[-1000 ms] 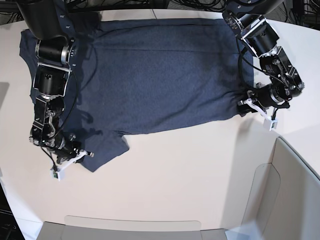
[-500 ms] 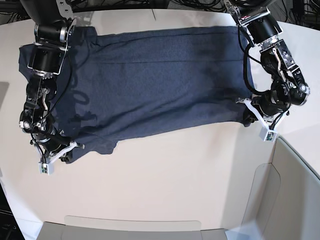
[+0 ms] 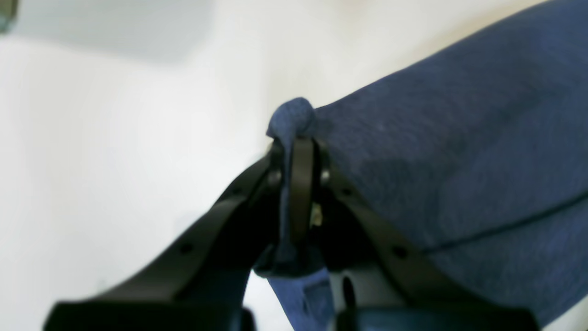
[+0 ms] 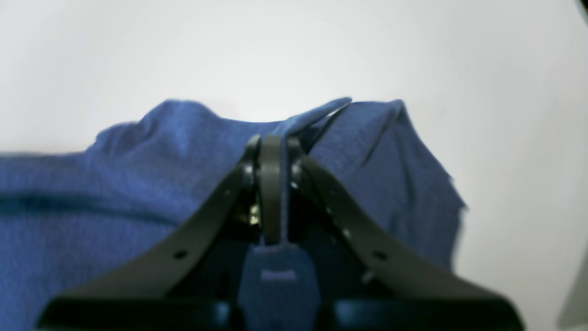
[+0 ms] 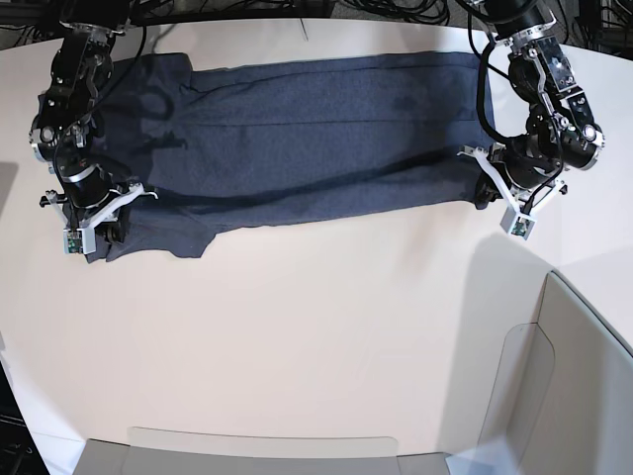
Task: Layout the t-shirt on the table in an organized manner, then fold the t-shirt properly
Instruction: 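Lift the grasped side and fold it over toward the collar with both grippers, then lay the folded edge down and open both grippers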
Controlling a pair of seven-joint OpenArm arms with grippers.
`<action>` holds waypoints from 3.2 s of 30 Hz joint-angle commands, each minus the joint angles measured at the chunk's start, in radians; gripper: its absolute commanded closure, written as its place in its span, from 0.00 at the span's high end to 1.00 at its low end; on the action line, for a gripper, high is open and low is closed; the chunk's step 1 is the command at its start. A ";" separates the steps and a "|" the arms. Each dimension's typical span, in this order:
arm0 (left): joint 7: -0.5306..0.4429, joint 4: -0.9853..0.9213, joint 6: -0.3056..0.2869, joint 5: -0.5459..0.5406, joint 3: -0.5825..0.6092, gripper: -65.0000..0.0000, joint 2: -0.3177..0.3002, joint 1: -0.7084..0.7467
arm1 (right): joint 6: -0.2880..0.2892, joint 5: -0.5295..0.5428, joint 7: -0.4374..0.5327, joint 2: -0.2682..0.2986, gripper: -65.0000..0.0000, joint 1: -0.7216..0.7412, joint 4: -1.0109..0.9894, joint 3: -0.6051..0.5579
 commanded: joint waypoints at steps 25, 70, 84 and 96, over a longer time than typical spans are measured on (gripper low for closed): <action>-0.017 0.011 0.001 -0.002 -0.002 0.00 -0.014 0.056 | 0.001 0.017 -0.028 0.010 0.00 -0.231 0.018 0.024; -0.012 0.016 0.008 -0.005 -0.075 0.20 -0.032 0.125 | 0.003 0.019 -0.229 -0.019 0.26 -0.197 0.025 0.121; -0.005 0.014 0.008 -0.008 -0.169 0.33 -0.031 0.128 | 0.003 0.019 -0.228 -0.021 0.27 -0.188 0.027 0.122; -0.005 0.013 0.006 -0.011 -0.273 0.40 -0.031 0.124 | 0.004 0.019 -0.231 -0.096 0.27 -0.146 0.137 0.218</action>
